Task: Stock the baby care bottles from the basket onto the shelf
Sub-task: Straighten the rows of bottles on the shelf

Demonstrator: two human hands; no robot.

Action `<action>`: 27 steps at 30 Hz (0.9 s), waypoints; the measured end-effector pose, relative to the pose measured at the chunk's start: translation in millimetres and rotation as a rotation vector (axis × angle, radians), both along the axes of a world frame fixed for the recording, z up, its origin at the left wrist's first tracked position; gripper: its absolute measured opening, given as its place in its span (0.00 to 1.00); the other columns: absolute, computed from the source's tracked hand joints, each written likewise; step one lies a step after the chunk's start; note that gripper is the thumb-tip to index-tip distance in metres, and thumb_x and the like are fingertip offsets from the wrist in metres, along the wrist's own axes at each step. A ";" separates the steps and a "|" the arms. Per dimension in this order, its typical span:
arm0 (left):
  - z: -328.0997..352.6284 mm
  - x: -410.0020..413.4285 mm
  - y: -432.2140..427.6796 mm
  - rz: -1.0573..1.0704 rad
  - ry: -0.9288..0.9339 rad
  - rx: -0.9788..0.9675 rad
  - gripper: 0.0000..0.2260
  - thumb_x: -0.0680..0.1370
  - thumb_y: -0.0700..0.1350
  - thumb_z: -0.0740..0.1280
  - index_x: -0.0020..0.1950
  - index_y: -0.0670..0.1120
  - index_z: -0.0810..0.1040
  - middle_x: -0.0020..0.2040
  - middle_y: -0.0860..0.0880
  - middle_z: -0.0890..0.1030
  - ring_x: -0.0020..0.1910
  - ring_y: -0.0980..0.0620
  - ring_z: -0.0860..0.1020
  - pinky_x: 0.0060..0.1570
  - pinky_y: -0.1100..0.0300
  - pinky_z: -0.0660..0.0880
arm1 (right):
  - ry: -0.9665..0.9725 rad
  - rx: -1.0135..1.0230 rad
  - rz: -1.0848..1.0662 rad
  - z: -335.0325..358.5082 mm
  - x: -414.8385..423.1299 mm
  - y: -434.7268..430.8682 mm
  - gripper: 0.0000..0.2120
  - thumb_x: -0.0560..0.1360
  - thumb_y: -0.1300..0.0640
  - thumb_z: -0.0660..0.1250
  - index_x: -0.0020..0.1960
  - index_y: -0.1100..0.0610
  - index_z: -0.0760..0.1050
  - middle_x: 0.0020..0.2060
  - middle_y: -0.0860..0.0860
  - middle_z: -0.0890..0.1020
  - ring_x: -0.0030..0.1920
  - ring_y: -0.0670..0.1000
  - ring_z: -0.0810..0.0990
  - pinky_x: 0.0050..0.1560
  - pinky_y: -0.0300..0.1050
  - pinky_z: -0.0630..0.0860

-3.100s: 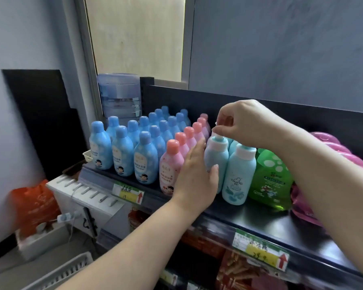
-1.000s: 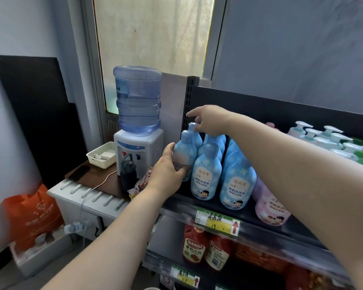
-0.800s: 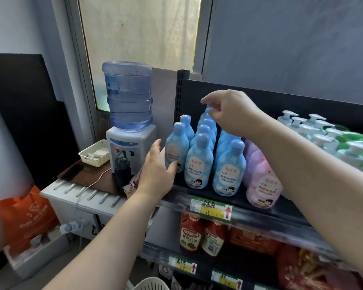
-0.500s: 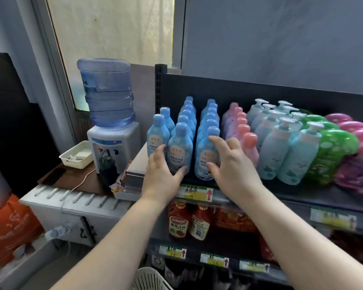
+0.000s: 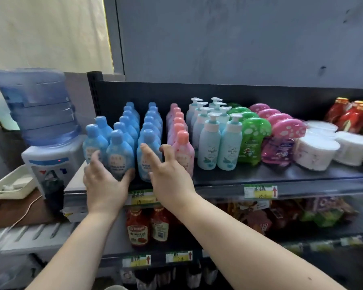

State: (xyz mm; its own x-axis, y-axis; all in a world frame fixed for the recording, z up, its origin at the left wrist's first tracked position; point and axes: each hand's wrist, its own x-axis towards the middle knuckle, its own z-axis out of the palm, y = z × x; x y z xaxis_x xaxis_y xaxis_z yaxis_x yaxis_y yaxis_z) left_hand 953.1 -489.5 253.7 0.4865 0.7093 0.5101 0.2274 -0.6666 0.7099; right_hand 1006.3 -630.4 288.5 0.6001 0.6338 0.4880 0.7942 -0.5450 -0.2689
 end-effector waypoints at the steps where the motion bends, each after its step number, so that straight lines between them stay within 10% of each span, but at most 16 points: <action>1: 3.2 -0.8 -8.1 0.003 -0.060 0.034 0.37 0.70 0.45 0.75 0.71 0.39 0.59 0.65 0.33 0.67 0.65 0.34 0.65 0.65 0.41 0.62 | -0.036 0.046 0.025 -1.3 2.5 -6.2 0.32 0.76 0.62 0.63 0.76 0.47 0.54 0.64 0.56 0.64 0.46 0.58 0.78 0.34 0.47 0.74; 9: 29.8 11.1 -85.4 -0.196 -0.349 0.238 0.28 0.73 0.40 0.71 0.68 0.40 0.61 0.56 0.39 0.69 0.56 0.48 0.68 0.58 0.74 0.60 | -0.214 0.336 0.069 -5.7 45.6 -96.8 0.21 0.75 0.56 0.60 0.67 0.50 0.61 0.51 0.55 0.78 0.38 0.58 0.80 0.29 0.51 0.78; 15: 26.2 48.7 -160.4 -0.472 -0.242 0.363 0.20 0.75 0.48 0.63 0.65 0.42 0.67 0.57 0.44 0.74 0.58 0.50 0.71 0.62 0.59 0.68 | -0.203 0.349 -0.185 -17.5 108.5 -187.9 0.18 0.73 0.61 0.67 0.63 0.59 0.75 0.51 0.56 0.78 0.48 0.58 0.80 0.43 0.49 0.81; 20: 13.2 94.4 -220.9 -0.603 0.025 0.306 0.25 0.76 0.53 0.61 0.69 0.42 0.68 0.64 0.44 0.71 0.66 0.46 0.69 0.68 0.61 0.60 | 0.128 0.116 -0.484 -23.4 149.0 -245.7 0.27 0.78 0.49 0.63 0.74 0.40 0.60 0.74 0.57 0.54 0.71 0.60 0.59 0.69 0.54 0.63; 27: 12.5 145.7 -279.8 -0.625 0.259 0.153 0.26 0.79 0.51 0.61 0.76 0.50 0.57 0.74 0.48 0.58 0.74 0.49 0.56 0.71 0.55 0.57 | 0.339 0.040 -0.411 -26.4 183.7 -268.5 0.31 0.77 0.41 0.61 0.75 0.36 0.52 0.76 0.57 0.33 0.74 0.62 0.59 0.69 0.52 0.67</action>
